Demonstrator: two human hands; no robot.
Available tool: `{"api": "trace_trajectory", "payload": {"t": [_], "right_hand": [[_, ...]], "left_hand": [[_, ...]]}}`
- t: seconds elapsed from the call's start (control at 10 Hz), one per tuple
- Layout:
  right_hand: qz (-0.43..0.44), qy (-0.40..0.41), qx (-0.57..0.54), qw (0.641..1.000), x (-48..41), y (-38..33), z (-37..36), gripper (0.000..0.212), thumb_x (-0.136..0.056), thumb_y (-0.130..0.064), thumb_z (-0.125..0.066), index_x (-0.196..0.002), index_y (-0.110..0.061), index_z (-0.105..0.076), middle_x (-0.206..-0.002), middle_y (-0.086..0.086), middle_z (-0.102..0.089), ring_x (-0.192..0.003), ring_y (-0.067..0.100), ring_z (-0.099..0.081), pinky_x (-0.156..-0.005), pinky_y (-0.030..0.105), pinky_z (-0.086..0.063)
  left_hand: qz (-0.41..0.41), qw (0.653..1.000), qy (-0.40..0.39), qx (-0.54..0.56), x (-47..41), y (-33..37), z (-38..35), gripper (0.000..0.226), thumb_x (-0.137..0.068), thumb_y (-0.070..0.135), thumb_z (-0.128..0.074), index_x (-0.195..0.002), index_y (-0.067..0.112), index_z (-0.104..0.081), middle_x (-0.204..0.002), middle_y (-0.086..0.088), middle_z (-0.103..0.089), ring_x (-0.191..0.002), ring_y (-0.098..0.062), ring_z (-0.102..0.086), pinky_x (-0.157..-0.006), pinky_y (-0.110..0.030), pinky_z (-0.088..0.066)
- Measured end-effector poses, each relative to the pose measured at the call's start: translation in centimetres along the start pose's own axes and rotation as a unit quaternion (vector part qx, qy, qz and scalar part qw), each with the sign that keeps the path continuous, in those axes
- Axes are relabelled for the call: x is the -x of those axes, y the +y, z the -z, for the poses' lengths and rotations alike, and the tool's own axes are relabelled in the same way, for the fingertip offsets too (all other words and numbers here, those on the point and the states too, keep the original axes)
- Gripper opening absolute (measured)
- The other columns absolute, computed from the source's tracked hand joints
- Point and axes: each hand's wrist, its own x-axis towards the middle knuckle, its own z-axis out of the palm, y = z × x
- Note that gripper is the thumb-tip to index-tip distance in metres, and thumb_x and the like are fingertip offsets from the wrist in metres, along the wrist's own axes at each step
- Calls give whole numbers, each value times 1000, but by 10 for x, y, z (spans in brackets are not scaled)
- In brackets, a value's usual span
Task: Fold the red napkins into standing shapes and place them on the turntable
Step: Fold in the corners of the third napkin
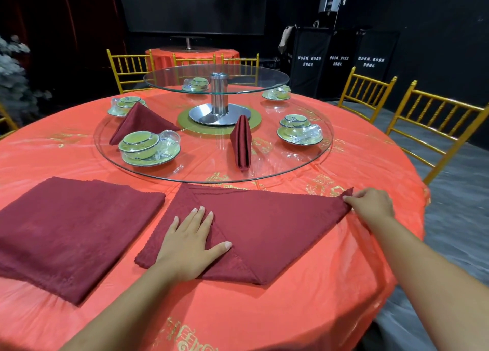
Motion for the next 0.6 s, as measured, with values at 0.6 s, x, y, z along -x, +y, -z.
{"api": "trace_trajectory", "payload": {"t": [0.6], "right_hand": [[-10, -254, -238, 937, 21, -26, 11, 13, -83, -17, -70, -91, -8, -66, -61, 1, -62, -44, 8, -55, -41, 19, -46]], "left_hand": [[-5, 1000, 4, -3, 0, 0, 1, 109, -62, 87, 8, -153, 27, 1, -161, 4, 9, -146, -10, 13, -119, -41, 6]]}}
